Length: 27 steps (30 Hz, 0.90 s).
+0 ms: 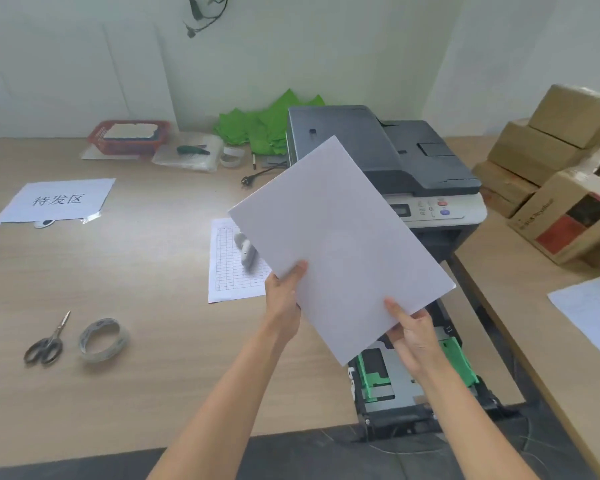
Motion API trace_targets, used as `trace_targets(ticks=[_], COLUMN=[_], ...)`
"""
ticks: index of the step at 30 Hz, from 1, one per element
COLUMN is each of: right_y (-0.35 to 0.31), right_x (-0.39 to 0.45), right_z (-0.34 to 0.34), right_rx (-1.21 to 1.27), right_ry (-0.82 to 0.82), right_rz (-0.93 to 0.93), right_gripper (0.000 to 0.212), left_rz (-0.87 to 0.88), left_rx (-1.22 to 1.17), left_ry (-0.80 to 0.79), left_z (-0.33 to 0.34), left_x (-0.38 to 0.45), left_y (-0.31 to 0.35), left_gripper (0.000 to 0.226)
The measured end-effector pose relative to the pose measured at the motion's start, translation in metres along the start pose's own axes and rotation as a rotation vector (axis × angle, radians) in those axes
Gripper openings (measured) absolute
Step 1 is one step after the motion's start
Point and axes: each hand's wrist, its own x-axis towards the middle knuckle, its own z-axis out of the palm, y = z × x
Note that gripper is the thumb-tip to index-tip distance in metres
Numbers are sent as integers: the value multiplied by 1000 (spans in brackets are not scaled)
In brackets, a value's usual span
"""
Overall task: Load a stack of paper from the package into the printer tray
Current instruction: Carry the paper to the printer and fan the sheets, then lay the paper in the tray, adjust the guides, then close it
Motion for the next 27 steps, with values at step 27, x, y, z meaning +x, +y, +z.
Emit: trace_targets(ticks=[27], right_y=[-88], right_x=[26], right_z=[-176], right_rx=[-471], right_ry=[-278], right_rz=[218], right_gripper=[29], left_rz=[-287], left_rx=[402], left_ry=[48], left_z=[104], left_x=[-30], left_y=[-92], left_gripper=[16])
